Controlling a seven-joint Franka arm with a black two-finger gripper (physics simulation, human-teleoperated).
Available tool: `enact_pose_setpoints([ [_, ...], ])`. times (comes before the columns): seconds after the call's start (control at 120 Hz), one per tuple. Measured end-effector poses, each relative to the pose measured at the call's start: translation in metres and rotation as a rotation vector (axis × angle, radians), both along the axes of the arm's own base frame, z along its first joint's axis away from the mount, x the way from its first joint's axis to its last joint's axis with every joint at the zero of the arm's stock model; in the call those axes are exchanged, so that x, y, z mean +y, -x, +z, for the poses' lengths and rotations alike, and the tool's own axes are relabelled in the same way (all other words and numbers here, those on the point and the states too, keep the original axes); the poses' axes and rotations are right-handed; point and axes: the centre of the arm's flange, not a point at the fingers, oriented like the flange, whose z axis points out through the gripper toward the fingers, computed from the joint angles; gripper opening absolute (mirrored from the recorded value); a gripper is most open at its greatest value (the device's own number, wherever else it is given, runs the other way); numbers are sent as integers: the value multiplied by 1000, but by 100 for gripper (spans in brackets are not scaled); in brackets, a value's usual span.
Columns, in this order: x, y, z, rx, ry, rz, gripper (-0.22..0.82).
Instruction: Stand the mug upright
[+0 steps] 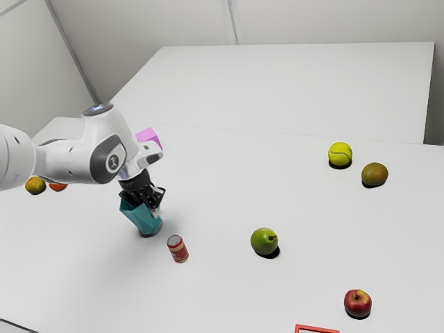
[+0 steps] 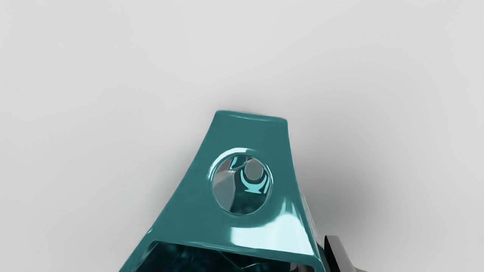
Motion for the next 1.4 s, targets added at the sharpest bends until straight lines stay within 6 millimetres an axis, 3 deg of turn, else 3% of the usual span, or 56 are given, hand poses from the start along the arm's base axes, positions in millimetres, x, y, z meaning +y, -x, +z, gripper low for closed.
enact_pose_setpoints([
  [0.133, -2, -1, -1, -1, -1, 13, -17],
  [0.367, -6, -1, 10, -22, 6, 20, 17],
  [0.55, -14, 0, 43, -74, -4, 4, 36],
  [0.758, -21, -12, 92, -107, 0, -8, 49],
  [1.042, -24, -35, 184, -93, 15, -21, 56],
  [1.133, -27, -36, 198, -67, 18, -29, 56],
  [1.4, -59, -55, 245, -50, 20, -100, 58],
])
